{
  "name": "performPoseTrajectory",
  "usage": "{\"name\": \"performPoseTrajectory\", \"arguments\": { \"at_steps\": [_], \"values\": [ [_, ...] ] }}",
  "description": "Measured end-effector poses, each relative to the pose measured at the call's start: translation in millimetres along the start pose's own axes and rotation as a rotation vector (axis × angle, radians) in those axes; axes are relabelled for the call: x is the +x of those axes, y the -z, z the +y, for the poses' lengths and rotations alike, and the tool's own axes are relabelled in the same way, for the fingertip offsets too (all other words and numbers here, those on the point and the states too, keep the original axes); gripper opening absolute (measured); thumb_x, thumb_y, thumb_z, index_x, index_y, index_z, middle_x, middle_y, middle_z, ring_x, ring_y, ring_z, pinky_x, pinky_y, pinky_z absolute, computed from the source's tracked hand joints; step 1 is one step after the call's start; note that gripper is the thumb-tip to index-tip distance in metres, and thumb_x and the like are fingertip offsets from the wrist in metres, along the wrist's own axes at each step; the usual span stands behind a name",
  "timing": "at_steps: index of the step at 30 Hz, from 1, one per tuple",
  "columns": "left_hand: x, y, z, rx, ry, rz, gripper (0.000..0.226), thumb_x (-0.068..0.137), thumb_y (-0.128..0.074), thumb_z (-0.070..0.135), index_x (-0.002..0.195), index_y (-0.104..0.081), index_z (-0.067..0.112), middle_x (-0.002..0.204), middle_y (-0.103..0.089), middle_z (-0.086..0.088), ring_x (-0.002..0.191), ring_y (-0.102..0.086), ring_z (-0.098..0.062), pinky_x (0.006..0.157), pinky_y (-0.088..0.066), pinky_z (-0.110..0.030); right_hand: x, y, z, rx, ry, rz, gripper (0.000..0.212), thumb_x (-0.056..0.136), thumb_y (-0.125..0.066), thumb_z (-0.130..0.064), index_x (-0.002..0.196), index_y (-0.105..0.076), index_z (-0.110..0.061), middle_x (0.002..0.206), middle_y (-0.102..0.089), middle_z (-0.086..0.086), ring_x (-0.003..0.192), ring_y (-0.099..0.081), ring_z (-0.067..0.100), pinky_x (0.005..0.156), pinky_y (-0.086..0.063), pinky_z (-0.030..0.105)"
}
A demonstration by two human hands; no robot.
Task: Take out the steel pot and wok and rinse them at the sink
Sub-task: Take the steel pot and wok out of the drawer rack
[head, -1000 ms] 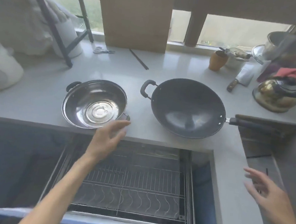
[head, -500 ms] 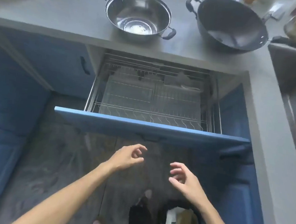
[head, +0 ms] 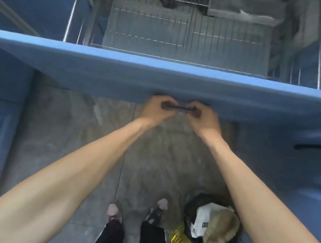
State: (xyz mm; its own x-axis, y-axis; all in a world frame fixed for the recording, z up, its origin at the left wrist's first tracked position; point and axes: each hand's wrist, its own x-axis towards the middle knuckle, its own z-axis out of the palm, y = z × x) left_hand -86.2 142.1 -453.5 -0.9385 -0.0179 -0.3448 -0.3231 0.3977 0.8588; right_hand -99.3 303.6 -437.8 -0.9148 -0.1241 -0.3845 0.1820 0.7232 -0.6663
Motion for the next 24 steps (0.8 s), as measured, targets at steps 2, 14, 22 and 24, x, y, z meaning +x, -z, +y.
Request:
{"name": "performPoseTrajectory", "arguments": {
  "at_steps": [2, 14, 22, 24],
  "values": [
    [12, 4, 9, -0.004, 0.015, -0.029, 0.025, 0.069, -0.071, 0.003, 0.094, -0.071, 0.004, 0.069, -0.059, 0.013, 0.055, -0.051, 0.019, 0.061, -0.036, -0.005, 13, 12, -6, -0.003, 0.01, -0.049, 0.025, 0.079, -0.058, -0.01, 0.097, -0.069, -0.021, 0.084, -0.067, 0.005, 0.082, -0.059, 0.016, 0.06, -0.029, 0.013],
    [141, 52, 40, 0.049, 0.037, -0.22, 0.025, 0.076, -0.067, -0.002, 0.098, -0.072, 0.009, 0.083, -0.065, -0.001, 0.059, -0.053, 0.011, 0.066, -0.041, -0.015, 122, 56, -57, -0.083, -0.111, -0.172, 0.034, 0.074, -0.066, -0.015, 0.108, -0.065, -0.021, 0.096, -0.069, 0.01, 0.09, -0.062, 0.025, 0.07, -0.042, 0.026],
    [237, 86, 66, 0.081, -0.013, -0.397, 0.036, 0.078, -0.068, 0.0, 0.113, -0.063, 0.006, 0.088, -0.061, -0.003, 0.071, -0.051, -0.005, 0.064, -0.04, -0.008, 214, 78, -85, -0.139, -0.095, -0.201, 0.044, 0.073, -0.067, -0.008, 0.114, -0.055, -0.017, 0.084, -0.063, 0.014, 0.079, -0.06, 0.028, 0.067, -0.041, 0.032],
    [256, 88, 73, 0.064, -0.016, -0.363, 0.036, 0.076, -0.069, -0.001, 0.111, -0.062, 0.005, 0.084, -0.06, -0.007, 0.067, -0.049, -0.005, 0.062, -0.039, -0.011, 234, 85, -91, -0.141, -0.072, -0.194, 0.045, 0.073, -0.068, -0.008, 0.115, -0.054, -0.016, 0.081, -0.062, 0.013, 0.076, -0.059, 0.026, 0.065, -0.041, 0.032]
  ]
}}
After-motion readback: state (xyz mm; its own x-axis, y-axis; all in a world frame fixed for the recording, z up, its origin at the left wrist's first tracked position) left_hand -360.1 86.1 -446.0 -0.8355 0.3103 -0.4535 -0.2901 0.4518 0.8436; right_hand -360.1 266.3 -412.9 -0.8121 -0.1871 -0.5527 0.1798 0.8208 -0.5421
